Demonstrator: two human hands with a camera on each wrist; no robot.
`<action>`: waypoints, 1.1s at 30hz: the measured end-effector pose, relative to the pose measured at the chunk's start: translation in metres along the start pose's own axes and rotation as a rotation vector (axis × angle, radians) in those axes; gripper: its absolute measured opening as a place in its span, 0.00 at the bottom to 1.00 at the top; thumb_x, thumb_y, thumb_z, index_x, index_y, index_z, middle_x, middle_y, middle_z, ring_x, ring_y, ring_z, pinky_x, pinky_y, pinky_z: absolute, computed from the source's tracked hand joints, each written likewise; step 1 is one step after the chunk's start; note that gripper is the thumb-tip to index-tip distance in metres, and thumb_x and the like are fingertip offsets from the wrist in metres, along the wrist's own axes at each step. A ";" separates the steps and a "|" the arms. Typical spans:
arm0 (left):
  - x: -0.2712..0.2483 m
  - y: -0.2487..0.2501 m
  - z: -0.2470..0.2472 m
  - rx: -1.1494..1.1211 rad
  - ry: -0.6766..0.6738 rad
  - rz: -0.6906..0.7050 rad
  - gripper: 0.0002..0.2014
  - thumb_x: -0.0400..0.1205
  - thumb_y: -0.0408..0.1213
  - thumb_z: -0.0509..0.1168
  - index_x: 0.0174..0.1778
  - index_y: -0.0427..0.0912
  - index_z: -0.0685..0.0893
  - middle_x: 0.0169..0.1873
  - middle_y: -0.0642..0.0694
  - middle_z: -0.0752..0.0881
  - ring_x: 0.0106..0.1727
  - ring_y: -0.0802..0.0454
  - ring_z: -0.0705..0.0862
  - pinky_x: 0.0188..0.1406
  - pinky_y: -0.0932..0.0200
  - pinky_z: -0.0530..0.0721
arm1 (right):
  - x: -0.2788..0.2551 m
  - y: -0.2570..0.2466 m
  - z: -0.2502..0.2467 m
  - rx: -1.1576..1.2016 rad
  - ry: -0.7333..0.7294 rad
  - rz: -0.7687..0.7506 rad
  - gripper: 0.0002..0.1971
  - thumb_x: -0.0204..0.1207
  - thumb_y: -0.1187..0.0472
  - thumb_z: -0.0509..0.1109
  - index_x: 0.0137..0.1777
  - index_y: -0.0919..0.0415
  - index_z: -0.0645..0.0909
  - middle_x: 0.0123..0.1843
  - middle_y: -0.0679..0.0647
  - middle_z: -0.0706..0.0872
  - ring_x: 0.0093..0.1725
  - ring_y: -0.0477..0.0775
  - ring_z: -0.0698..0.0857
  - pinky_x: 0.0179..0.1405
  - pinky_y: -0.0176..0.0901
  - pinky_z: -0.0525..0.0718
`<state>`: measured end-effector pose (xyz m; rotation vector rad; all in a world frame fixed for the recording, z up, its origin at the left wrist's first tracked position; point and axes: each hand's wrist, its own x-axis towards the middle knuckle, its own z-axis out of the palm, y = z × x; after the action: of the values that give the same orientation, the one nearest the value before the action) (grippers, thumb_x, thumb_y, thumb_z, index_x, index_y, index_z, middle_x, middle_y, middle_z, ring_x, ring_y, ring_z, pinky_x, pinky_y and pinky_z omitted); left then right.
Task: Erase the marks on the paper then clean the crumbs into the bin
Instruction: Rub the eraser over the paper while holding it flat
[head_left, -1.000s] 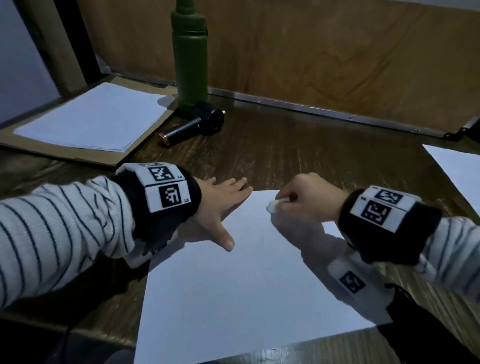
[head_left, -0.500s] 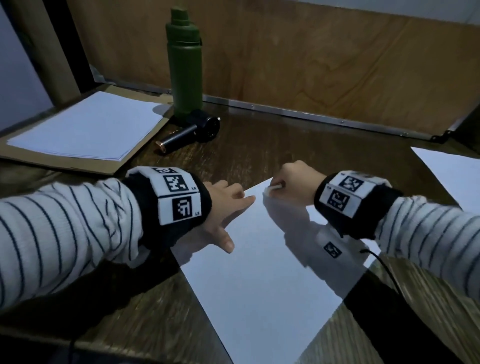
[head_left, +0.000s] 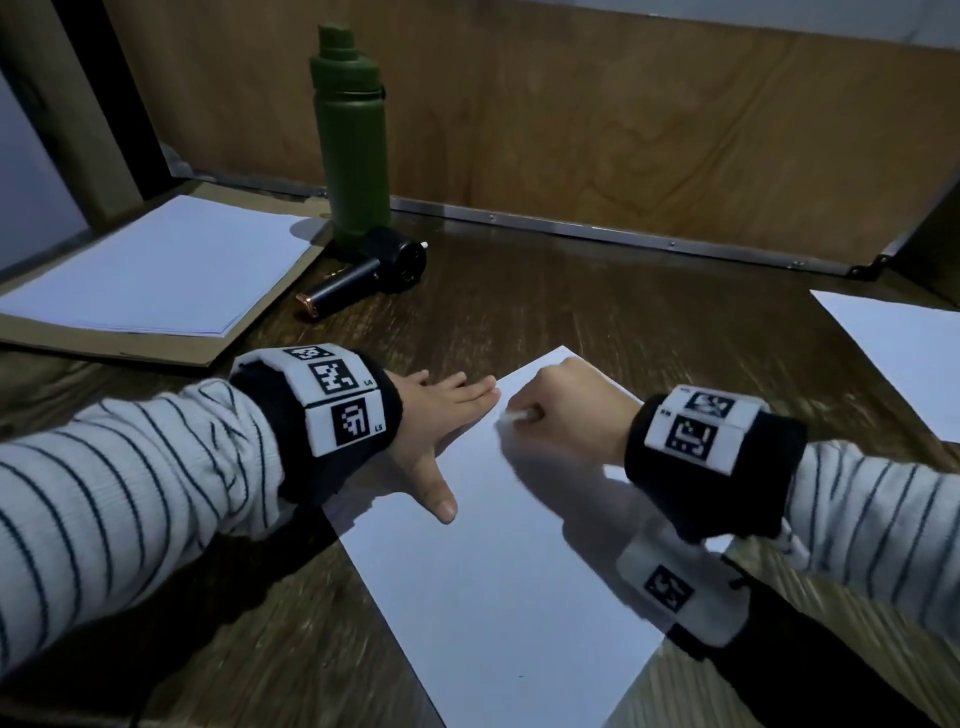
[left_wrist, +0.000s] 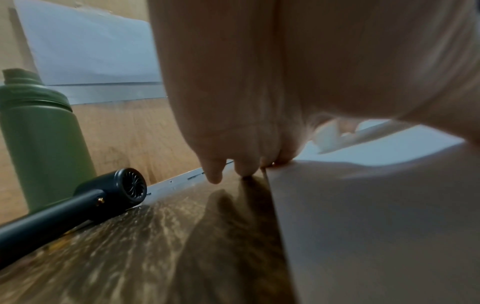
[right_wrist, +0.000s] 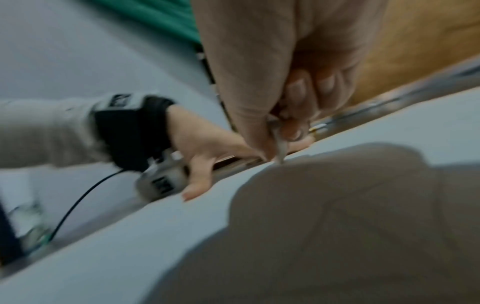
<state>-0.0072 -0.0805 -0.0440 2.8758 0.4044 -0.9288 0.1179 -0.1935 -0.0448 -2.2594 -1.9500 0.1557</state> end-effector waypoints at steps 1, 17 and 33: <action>0.000 -0.001 0.001 -0.009 0.006 0.010 0.63 0.67 0.66 0.70 0.80 0.49 0.28 0.81 0.54 0.30 0.82 0.53 0.31 0.79 0.43 0.35 | -0.005 -0.011 0.003 0.005 -0.035 -0.104 0.23 0.75 0.61 0.62 0.19 0.53 0.59 0.21 0.50 0.63 0.25 0.52 0.64 0.31 0.41 0.64; 0.003 -0.003 0.004 -0.067 0.024 0.015 0.64 0.67 0.63 0.73 0.81 0.51 0.29 0.81 0.55 0.30 0.82 0.52 0.31 0.80 0.43 0.40 | 0.010 -0.006 0.008 0.049 0.011 0.025 0.24 0.71 0.61 0.64 0.17 0.51 0.60 0.21 0.51 0.65 0.26 0.56 0.68 0.32 0.43 0.69; 0.003 -0.003 0.005 -0.045 0.004 -0.019 0.65 0.65 0.66 0.71 0.80 0.51 0.28 0.80 0.57 0.30 0.82 0.54 0.31 0.81 0.42 0.41 | 0.013 0.009 0.004 0.053 0.076 0.295 0.10 0.71 0.63 0.60 0.29 0.61 0.77 0.29 0.59 0.75 0.36 0.62 0.72 0.38 0.41 0.69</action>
<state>-0.0083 -0.0776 -0.0496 2.8387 0.4474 -0.9047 0.1279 -0.1818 -0.0497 -2.4662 -1.5485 0.1498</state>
